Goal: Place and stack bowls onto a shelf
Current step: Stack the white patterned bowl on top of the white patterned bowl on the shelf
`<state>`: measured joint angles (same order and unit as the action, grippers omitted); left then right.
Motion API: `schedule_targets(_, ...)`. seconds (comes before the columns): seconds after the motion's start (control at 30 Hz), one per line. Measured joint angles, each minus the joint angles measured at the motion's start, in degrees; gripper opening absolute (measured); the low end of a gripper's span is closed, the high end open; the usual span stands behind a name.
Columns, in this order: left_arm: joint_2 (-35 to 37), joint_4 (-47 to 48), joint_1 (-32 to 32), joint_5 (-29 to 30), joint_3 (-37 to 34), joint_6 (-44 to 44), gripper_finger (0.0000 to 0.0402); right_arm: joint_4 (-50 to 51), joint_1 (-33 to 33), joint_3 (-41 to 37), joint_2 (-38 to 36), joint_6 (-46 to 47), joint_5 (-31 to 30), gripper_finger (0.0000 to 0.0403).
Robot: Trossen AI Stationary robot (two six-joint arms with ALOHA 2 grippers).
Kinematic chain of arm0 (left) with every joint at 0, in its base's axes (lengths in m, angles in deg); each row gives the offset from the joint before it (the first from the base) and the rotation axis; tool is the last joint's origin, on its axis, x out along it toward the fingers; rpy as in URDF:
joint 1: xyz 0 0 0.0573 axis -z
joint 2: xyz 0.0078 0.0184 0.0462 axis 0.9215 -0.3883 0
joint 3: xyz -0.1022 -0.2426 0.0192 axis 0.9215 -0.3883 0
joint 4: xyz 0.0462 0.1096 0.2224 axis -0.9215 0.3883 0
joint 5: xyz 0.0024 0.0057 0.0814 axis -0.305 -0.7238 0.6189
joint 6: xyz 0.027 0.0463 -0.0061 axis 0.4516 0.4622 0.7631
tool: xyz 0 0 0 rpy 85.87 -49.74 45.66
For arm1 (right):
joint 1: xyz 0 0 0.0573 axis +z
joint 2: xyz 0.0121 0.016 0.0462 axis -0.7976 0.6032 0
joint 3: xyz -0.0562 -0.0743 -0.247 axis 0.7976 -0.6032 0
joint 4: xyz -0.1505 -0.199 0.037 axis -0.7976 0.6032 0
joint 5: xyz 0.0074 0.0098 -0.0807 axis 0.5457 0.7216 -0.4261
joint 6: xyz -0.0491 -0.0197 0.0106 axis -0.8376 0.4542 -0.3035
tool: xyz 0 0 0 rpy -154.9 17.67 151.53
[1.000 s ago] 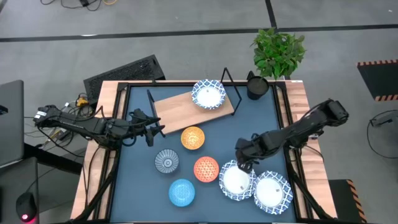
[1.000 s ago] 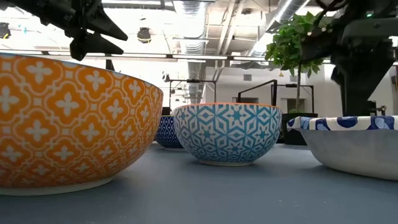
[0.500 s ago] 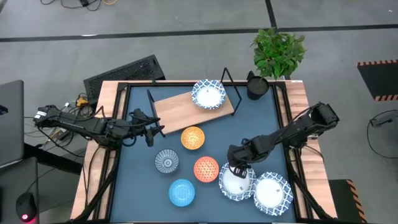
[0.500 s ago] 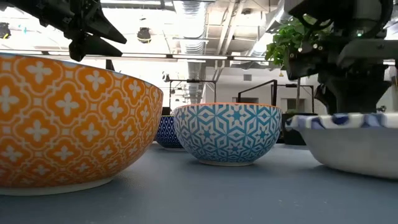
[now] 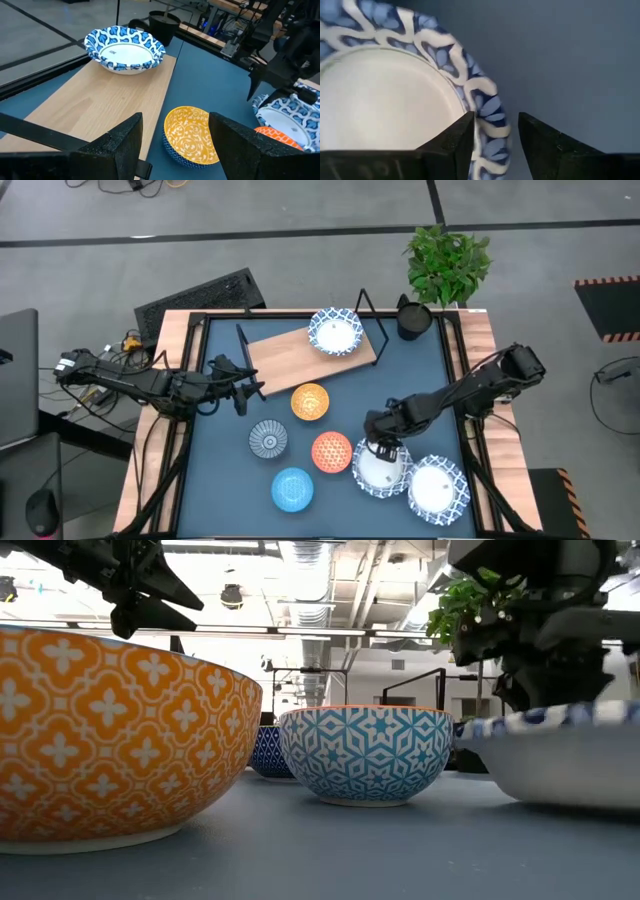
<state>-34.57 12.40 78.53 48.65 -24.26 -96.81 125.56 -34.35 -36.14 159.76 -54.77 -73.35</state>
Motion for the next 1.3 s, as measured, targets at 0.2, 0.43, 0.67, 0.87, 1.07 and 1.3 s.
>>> schedule_targets(0.2,0.02,0.05,0.0,-0.01,0.0,0.0,0.0213,-0.07,-0.35,0.0,1.14,-0.24,0.08,0.0127)
schedule_targets(0.43,0.0,0.55,-0.01,0.13,0.0,-0.63,0.0213,1.06,-1.74,-0.01,-0.29,0.68,-0.42,0.002)
schedule_targets(0.67,0.02,0.89,0.0,0.22,0.0,-1.11,0.0213,6.63,-3.98,2.82,-3.84,0.26,-1.42,0.0022)
schedule_targets(0.87,0.02,0.94,0.0,0.22,0.0,-1.08,0.0213,12.77,-6.82,7.18,-9.98,-1.22,-3.18,0.0021)
schedule_targets(1.07,0.02,0.95,0.0,0.22,0.0,-0.92,0.0213,13.23,-11.85,11.65,-16.26,-4.82,-7.39,0.0021)
schedule_targets(1.3,0.02,0.94,0.0,0.2,0.0,-0.9,0.0213,6.98,-22.02,21.09,-18.47,-7.05,-14.36,0.0021)
